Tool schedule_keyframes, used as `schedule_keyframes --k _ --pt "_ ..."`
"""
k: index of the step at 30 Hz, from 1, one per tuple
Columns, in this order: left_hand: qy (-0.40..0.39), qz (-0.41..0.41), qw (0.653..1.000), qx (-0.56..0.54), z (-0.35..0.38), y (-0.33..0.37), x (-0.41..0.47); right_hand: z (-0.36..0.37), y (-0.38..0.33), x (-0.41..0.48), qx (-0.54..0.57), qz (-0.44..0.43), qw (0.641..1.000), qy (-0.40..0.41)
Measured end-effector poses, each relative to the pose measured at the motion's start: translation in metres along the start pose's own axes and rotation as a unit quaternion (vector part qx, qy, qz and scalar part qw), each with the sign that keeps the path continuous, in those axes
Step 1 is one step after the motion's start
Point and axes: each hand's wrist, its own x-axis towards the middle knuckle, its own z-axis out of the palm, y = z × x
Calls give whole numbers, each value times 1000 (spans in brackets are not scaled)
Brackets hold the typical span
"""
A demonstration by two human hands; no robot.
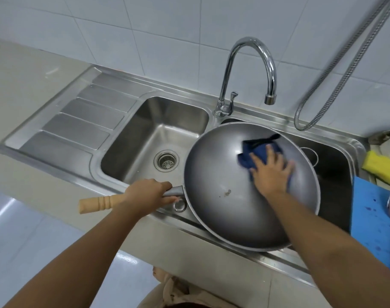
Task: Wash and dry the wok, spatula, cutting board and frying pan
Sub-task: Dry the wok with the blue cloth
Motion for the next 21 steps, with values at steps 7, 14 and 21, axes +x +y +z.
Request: schedule_keyframes --k 7,14,21 --pt "-14 11 999 31 -8 6 9 -4 -75 -24 130 116 982 -68" --pt "-29 10 998 52 -11 9 12 -16 -135 -23 312 -165 935 27" --pt "-15 19 998 61 -6 13 11 -19 -106 56 248 224 942 -28"
